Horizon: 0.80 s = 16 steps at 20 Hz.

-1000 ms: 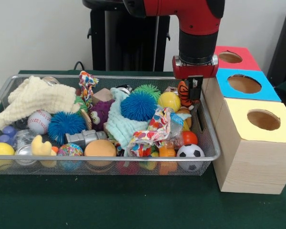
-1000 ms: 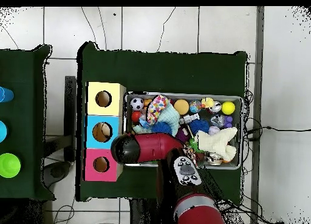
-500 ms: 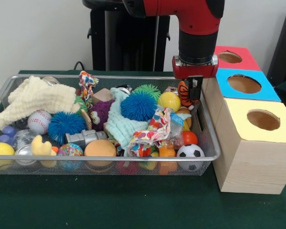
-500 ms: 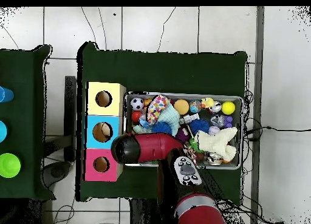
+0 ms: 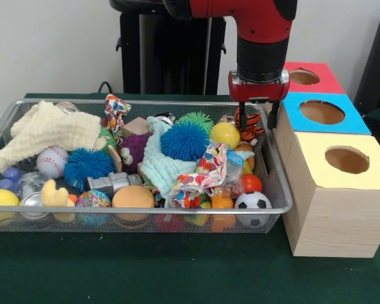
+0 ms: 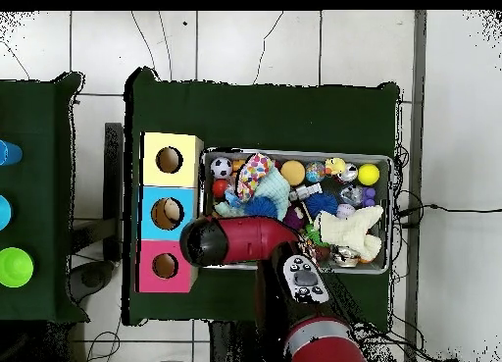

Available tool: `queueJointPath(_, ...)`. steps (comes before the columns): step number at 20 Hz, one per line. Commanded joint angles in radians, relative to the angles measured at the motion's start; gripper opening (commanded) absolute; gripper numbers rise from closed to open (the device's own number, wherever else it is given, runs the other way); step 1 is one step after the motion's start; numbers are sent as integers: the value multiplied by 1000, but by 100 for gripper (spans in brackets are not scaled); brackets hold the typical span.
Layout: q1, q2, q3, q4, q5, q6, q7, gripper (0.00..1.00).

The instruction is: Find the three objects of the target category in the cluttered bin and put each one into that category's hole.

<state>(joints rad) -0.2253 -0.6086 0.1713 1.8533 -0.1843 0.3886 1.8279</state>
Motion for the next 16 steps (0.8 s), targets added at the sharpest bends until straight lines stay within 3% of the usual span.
queueJointPath(1,-13,1,141,73,48,21,81,100)
queueJointPath(11,-14,10,144,68,48,-3,88,100)
queueJointPath(16,1,-10,123,81,41,40,82,100)
